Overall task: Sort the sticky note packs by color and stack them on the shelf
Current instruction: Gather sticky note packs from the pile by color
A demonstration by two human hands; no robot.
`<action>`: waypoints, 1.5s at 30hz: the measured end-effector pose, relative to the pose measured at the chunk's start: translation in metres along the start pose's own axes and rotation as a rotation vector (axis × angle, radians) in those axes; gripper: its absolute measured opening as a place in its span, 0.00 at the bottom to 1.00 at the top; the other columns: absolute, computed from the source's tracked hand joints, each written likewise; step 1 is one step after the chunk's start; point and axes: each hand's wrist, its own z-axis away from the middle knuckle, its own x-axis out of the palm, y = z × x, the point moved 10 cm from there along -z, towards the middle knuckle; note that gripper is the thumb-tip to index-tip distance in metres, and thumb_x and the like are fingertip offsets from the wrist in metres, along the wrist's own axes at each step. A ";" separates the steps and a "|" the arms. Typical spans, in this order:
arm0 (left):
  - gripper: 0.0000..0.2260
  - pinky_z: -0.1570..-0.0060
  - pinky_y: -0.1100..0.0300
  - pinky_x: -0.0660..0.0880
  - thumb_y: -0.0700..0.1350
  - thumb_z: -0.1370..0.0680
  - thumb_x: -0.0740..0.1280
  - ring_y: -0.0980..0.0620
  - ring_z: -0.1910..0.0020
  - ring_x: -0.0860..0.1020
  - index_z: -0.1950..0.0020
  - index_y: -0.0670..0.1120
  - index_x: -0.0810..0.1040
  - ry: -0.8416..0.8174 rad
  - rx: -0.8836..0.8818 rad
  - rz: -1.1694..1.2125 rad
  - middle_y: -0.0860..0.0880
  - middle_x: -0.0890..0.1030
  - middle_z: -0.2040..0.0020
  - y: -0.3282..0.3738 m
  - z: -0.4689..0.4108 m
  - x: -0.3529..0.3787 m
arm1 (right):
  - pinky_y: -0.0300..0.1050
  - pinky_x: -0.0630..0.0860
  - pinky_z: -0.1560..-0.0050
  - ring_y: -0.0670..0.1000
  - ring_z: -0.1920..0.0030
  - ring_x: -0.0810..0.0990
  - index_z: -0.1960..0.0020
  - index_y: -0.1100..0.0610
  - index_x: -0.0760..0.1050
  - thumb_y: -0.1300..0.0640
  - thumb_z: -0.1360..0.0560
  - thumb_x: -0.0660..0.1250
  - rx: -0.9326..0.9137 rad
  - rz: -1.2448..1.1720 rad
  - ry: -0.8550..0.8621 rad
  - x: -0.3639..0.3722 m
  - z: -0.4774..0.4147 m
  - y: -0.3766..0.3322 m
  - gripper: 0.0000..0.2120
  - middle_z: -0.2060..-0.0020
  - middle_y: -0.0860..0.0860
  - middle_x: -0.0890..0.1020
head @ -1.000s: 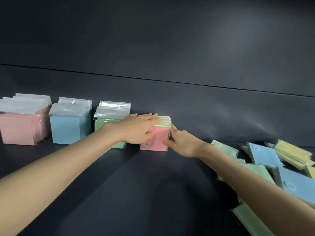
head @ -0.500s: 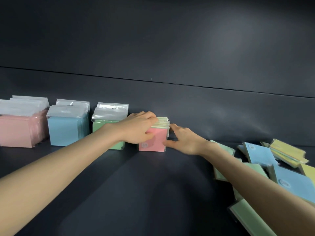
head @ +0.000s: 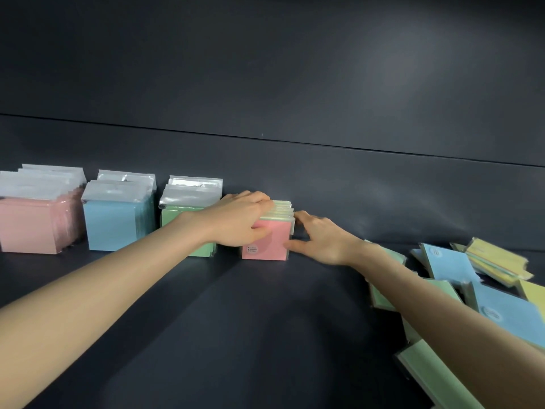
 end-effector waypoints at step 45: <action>0.06 0.52 0.54 0.74 0.48 0.26 0.71 0.54 0.59 0.75 0.52 0.47 0.81 0.251 -0.020 0.211 0.53 0.75 0.56 -0.008 0.014 -0.028 | 0.46 0.76 0.54 0.47 0.66 0.73 0.56 0.51 0.72 0.56 0.29 0.71 -0.132 -0.204 0.349 -0.037 0.016 -0.026 0.08 0.63 0.47 0.75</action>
